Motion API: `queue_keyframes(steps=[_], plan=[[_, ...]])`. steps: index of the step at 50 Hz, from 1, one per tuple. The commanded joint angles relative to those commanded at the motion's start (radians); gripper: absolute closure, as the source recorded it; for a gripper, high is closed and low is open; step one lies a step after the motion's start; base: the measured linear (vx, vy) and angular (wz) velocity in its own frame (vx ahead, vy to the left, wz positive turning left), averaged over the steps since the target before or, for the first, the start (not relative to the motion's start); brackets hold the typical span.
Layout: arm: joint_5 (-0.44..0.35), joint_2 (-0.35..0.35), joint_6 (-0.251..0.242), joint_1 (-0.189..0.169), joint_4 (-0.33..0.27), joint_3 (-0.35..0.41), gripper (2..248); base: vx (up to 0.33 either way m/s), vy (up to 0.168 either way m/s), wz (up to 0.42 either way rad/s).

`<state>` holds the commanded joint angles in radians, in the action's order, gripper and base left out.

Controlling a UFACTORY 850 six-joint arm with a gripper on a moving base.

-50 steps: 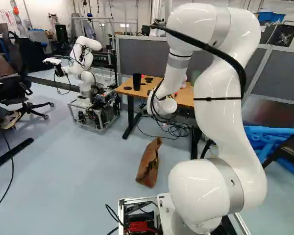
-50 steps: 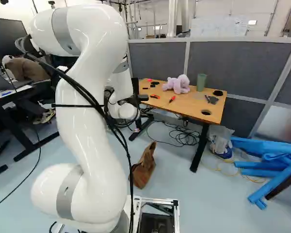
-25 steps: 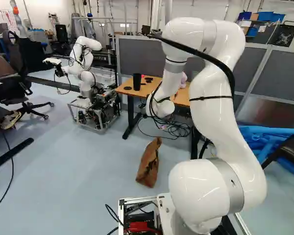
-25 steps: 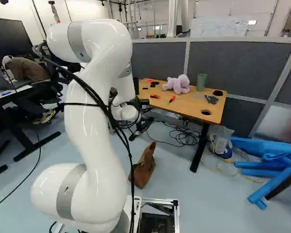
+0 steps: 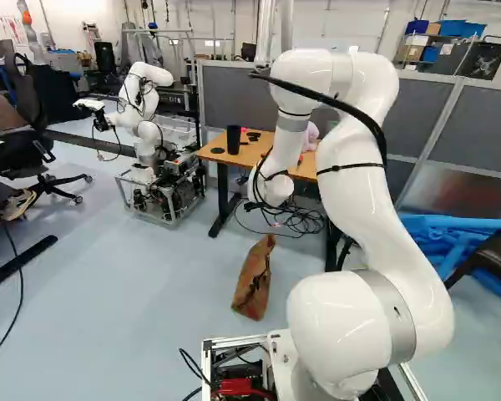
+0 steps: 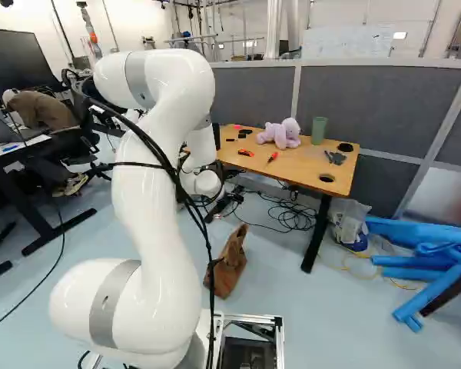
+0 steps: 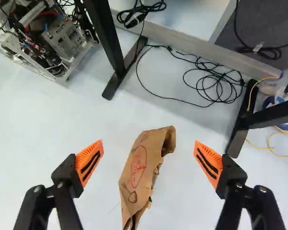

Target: Pick up the bag on the ground and place it on the table

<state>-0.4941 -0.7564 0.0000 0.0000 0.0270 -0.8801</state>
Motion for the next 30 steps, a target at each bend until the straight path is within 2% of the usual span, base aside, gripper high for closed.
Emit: queue_keyframes(steps=[30], plan=[[0.102,-0.122,0.000,0.000,0.073,-0.091,3,0.000,0.000,0.000]])
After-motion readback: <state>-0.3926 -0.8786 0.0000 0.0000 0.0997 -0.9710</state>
